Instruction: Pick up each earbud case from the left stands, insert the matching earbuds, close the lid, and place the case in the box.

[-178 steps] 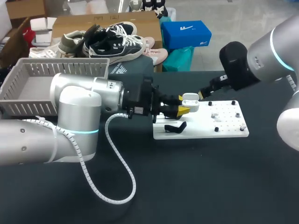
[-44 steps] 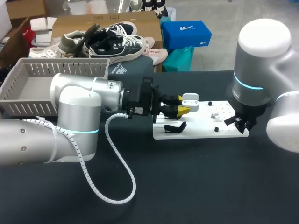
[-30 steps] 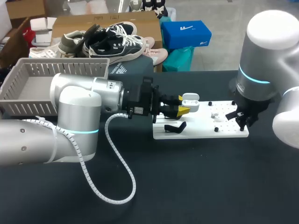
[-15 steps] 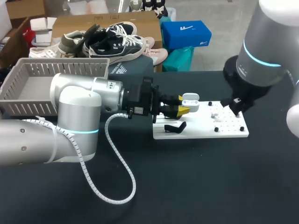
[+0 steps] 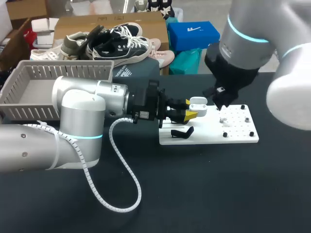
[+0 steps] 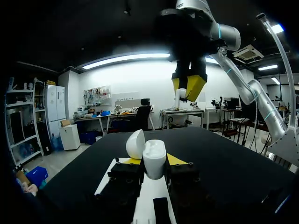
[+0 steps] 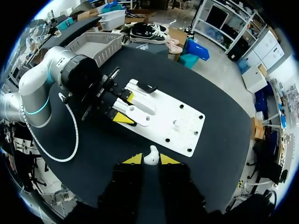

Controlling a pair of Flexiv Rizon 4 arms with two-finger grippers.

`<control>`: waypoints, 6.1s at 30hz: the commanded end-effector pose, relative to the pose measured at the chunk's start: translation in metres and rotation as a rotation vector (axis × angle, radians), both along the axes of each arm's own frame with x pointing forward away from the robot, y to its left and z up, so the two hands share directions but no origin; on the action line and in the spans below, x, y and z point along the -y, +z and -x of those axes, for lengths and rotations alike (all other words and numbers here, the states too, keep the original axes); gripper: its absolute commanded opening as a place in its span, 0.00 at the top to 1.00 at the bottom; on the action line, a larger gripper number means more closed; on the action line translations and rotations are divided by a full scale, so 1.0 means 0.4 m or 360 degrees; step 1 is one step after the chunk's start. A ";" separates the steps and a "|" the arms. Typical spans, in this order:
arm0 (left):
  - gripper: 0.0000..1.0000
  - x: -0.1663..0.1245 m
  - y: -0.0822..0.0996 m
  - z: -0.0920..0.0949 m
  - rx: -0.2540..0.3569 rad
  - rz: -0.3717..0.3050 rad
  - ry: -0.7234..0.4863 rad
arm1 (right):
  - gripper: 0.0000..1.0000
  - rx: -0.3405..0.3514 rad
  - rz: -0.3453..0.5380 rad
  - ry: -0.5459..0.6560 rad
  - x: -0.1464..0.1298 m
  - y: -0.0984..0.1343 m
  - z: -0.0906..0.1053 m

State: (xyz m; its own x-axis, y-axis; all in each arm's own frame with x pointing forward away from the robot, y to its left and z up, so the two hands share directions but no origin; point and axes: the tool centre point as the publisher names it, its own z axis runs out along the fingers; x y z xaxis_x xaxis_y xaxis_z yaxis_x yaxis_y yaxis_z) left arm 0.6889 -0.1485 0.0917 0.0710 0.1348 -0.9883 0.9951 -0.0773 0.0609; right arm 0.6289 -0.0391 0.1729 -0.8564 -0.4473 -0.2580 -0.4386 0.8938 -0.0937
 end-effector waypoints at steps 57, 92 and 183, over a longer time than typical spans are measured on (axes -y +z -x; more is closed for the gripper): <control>1.00 0.001 -0.001 0.004 0.0003 0.0002 0.0009 | 1.00 -0.0111 0.0062 -0.1114 -0.066 -0.038 -0.039; 1.00 0.001 -0.001 0.004 0.0003 0.0002 0.0009 | 1.00 -0.0292 -0.0156 -0.1565 -0.091 -0.035 -0.080; 1.00 -0.011 -0.001 0.002 0.0006 -0.0002 0.0012 | 0.57 -0.0272 -0.0213 -0.1451 -0.090 -0.083 -0.108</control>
State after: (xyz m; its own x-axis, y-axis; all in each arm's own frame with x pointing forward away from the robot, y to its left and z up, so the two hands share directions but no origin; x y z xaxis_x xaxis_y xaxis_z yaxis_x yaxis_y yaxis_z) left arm 0.6902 -0.1468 0.0912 0.0723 0.1372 -0.9879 0.9953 -0.0743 0.0625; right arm 0.6825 0.0053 0.1355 -0.8961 0.4359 -0.0835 0.4365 0.8996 0.0128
